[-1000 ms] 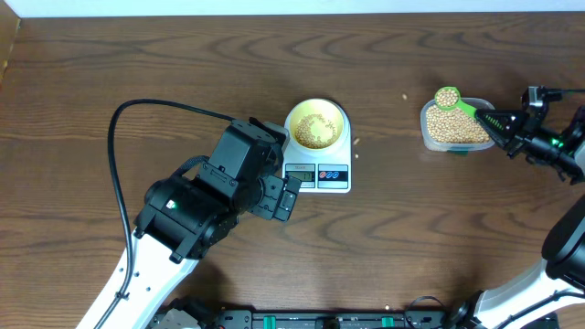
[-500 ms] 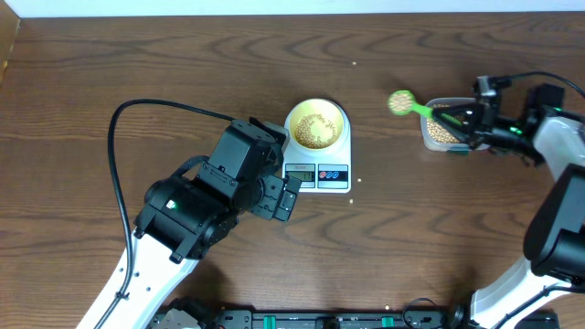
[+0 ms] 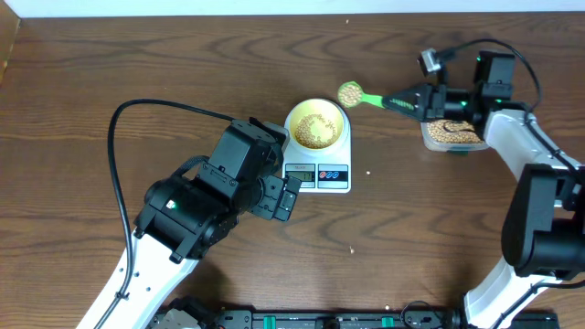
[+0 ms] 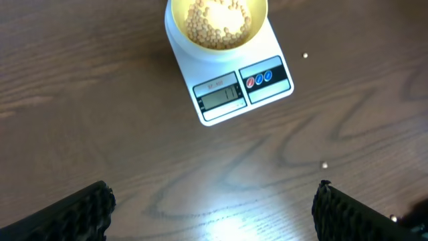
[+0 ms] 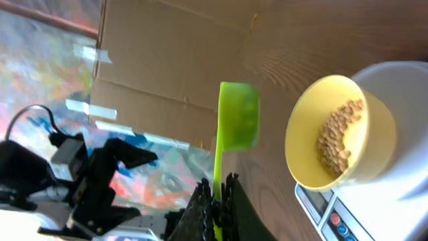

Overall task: Scoop item into bowl and weigh 50g on scale
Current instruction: 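Carry the filled green scoop leftward over the yellow bowl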

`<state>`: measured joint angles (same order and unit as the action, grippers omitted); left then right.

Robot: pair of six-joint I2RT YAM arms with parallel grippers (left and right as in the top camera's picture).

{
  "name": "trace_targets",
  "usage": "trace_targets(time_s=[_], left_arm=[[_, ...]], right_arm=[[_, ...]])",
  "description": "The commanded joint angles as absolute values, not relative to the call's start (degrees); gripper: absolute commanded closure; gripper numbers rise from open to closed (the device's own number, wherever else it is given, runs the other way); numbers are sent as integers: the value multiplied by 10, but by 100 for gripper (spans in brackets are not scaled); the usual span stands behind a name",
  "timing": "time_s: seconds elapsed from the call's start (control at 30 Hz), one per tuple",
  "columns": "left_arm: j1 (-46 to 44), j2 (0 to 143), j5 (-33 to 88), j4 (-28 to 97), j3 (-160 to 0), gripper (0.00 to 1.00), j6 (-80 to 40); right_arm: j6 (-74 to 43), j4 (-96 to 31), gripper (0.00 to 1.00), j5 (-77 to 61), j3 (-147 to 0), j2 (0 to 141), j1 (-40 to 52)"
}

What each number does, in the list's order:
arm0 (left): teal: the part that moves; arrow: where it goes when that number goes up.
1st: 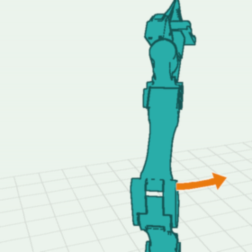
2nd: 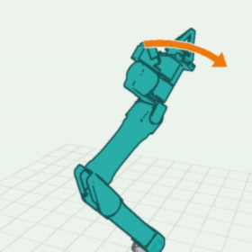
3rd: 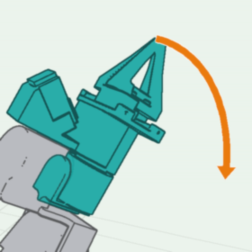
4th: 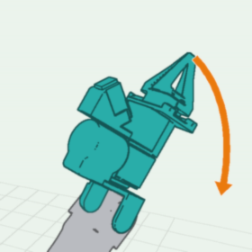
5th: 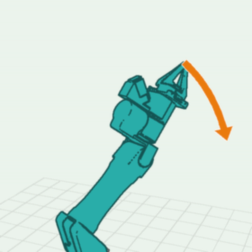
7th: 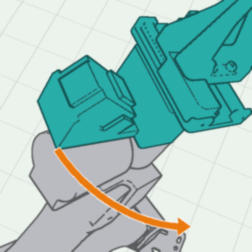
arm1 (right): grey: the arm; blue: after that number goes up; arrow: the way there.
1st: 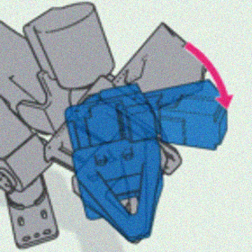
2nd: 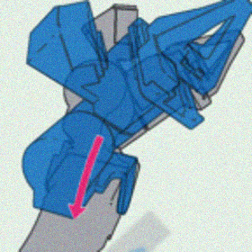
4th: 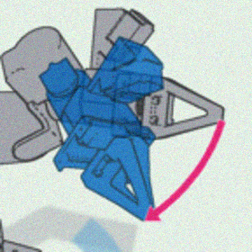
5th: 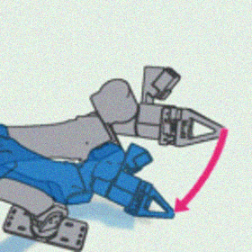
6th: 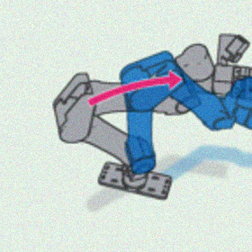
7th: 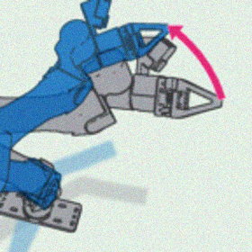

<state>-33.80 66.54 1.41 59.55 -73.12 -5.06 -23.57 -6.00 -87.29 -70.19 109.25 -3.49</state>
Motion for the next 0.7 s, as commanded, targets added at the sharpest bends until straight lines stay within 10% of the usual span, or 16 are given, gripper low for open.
trace_targets(time_s=[0.0,0.67], left_arm=[[-337,667,17,595,-741,3,-45],[-337,667,17,595,-741,3,-45]], right_arm=[[-352,1,99,-870,-703,1089,-7],[-326,79,99,-785,-703,1089,65]])
